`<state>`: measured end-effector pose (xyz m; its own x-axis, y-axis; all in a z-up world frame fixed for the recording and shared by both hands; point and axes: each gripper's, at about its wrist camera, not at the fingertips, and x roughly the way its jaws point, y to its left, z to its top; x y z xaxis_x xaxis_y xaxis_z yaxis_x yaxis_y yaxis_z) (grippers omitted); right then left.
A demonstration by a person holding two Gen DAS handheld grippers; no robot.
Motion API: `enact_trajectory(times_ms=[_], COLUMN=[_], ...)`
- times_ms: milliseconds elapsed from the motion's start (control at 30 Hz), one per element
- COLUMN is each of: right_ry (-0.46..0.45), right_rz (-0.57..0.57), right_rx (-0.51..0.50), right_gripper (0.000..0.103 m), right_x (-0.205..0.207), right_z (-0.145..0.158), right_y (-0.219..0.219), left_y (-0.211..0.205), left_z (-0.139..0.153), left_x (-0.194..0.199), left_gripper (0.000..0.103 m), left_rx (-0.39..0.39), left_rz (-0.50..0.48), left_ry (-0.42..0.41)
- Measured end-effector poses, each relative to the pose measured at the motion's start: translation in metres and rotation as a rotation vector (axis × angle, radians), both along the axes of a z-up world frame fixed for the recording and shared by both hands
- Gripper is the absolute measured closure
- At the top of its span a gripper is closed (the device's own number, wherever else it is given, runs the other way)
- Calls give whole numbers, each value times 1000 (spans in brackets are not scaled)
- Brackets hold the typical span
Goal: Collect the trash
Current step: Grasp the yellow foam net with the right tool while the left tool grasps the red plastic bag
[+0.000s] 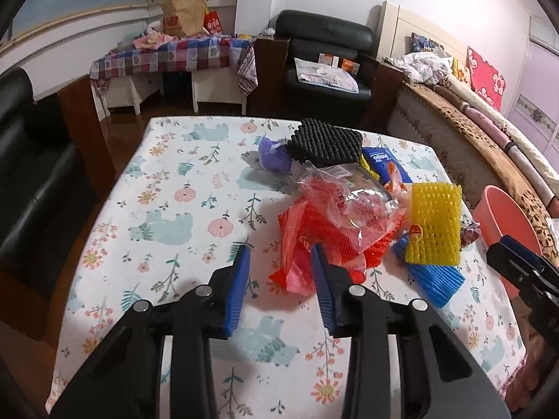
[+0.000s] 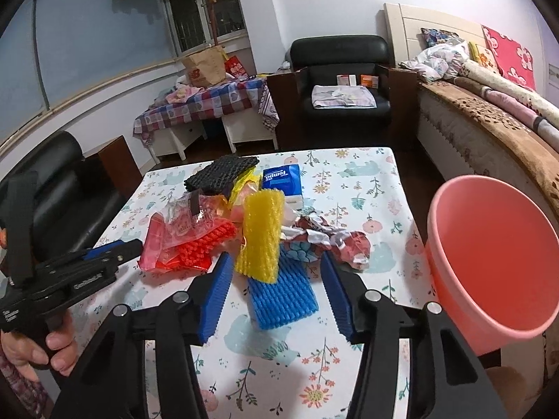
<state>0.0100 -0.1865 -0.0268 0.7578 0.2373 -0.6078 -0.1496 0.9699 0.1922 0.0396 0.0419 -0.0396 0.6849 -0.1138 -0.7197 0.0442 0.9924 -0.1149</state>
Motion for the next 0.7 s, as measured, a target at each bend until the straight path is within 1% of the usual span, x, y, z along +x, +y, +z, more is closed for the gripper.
enact_trajectory(times_ms=[67,133,167,200,233,267,333,567,667,700], right_ry=[1,8,14,19,23,25,30,55,70,74], right_rz=[9,17,20,23,26,28,33,50,54,56], right_rx=[5,14,21,30,36,40,46,61,60,56], right_gripper=[52,52,52,53,53,54,55,60,66,70], right_x=[4,10,13,16,19,21,27,49,57,60], right_z=[1,1,1,1,0,1,2,0,-2,-3], right_y=[1,1,1,0,0,0,0,7,9,10], left_y=[0,-2,-2,-2,-2,-1,1,10,17,18], left_z=[-2,-5,-8,-10,-13,-15,-17,-9,-5,-4], left_x=[5,10,12,14,17,19,19,9,4,3], left_gripper=[67,67,77,83,93,98,102,103,103,103], left_rx=[-10,-3,-2,-7,-16,-22,-25,-14,-23,-25], left_rz=[-6,-9,-12,-18,-23,-21,-16,-5,7,10], left_ry=[12,20,27,35,49,56,54,19,16,14])
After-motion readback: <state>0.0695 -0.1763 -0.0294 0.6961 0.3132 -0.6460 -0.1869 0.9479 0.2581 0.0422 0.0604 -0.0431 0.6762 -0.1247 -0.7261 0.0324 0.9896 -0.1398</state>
